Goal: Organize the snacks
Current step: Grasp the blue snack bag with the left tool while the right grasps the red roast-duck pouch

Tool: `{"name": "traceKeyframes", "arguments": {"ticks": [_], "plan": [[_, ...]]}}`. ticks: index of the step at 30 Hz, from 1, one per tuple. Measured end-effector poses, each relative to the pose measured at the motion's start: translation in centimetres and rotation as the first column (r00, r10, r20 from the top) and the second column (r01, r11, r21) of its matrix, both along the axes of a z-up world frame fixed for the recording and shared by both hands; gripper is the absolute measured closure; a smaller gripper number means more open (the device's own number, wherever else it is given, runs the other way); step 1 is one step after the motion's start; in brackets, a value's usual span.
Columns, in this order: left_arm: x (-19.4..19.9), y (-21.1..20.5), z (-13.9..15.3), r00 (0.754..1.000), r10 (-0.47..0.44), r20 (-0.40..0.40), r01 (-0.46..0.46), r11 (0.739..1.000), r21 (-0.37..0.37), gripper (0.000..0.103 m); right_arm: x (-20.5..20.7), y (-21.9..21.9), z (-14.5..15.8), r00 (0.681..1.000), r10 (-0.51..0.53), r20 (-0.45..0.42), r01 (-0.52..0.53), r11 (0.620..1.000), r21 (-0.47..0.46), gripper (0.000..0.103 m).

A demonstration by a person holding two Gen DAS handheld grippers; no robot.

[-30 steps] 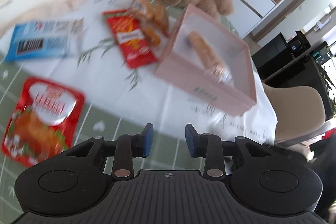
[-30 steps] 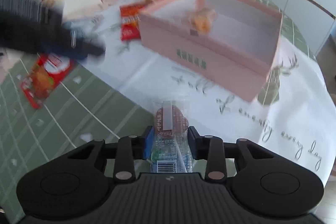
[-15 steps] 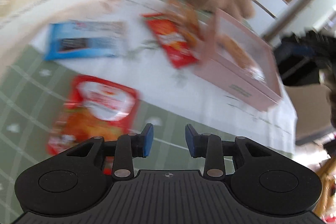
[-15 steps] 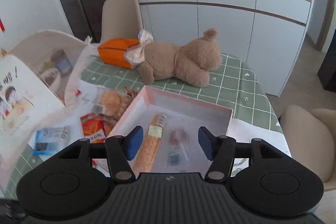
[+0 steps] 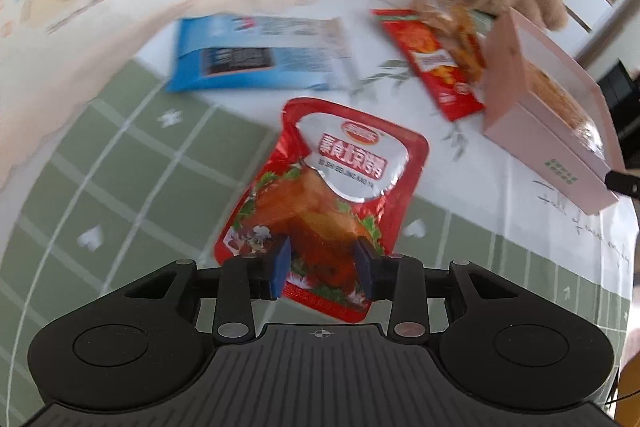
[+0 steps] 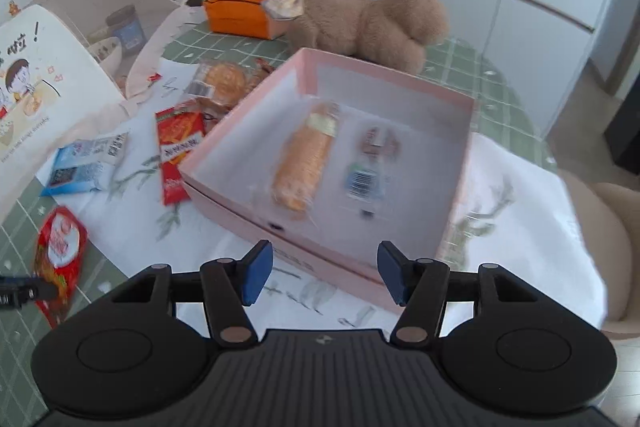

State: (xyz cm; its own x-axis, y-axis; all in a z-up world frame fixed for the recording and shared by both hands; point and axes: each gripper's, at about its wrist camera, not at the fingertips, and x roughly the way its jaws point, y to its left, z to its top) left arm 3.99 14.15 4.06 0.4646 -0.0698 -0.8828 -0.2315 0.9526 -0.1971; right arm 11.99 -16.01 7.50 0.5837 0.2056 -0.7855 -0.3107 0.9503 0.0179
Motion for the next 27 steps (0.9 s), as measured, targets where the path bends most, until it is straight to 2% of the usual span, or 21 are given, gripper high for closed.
{"name": "traceKeyframes", "arguments": {"ticks": [4, 7, 8, 10, 12, 17, 21, 23, 27], "plan": [[2.2, -1.7, -0.1, 0.995, -0.095, 0.025, 0.096, 0.995, -0.027, 0.064, -1.9, -1.1, -0.4, 0.999, -0.043, 0.002, 0.043, 0.999, 0.004, 0.045], [3.9, -1.6, 0.1, 0.982, -0.177, 0.069, 0.186, 0.969, -0.165, 0.066, -2.7, -1.1, -1.1, 0.997, -0.071, -0.036, 0.072, 0.997, 0.031, 0.045], [4.4, -1.4, 0.6, 0.978, -0.188, 0.093, 0.202, 0.965, -0.168, 0.066, -2.9, -0.9, -1.5, 0.996, -0.077, -0.046, 0.079, 0.996, 0.034, 0.045], [5.6, -0.4, 1.9, 0.966, -0.211, 0.146, 0.226, 0.97, -0.09, 0.065, -3.3, -0.1, -2.3, 0.994, -0.087, -0.062, 0.09, 0.995, 0.033, 0.045], [7.2, 1.3, 2.6, 0.961, -0.221, 0.167, 0.226, 0.974, -0.006, 0.066, -3.4, 1.0, -3.3, 0.991, -0.097, -0.09, 0.101, 0.994, 0.039, 0.045], [12.0, 7.9, 1.5, 0.973, -0.186, 0.134, 0.169, 0.977, 0.129, 0.066, -3.2, 5.5, -5.0, 0.984, -0.072, -0.163, 0.083, 0.995, 0.061, 0.045], [13.8, 10.9, -0.5, 0.978, -0.186, 0.097, 0.171, 0.974, 0.147, 0.064, -2.5, 10.7, -4.8, 0.985, -0.038, -0.167, 0.051, 0.996, 0.079, 0.043], [13.6, 11.3, -0.7, 0.97, -0.21, 0.126, 0.193, 0.972, 0.132, 0.063, -1.7, 13.7, -4.5, 0.986, -0.027, -0.162, 0.044, 0.994, 0.1, 0.039], [12.6, 11.0, -0.7, 0.96, -0.256, 0.117, 0.249, 0.966, 0.069, 0.063, -0.1, 18.5, -4.9, 0.986, -0.028, -0.167, 0.048, 0.992, 0.117, 0.036]]}}
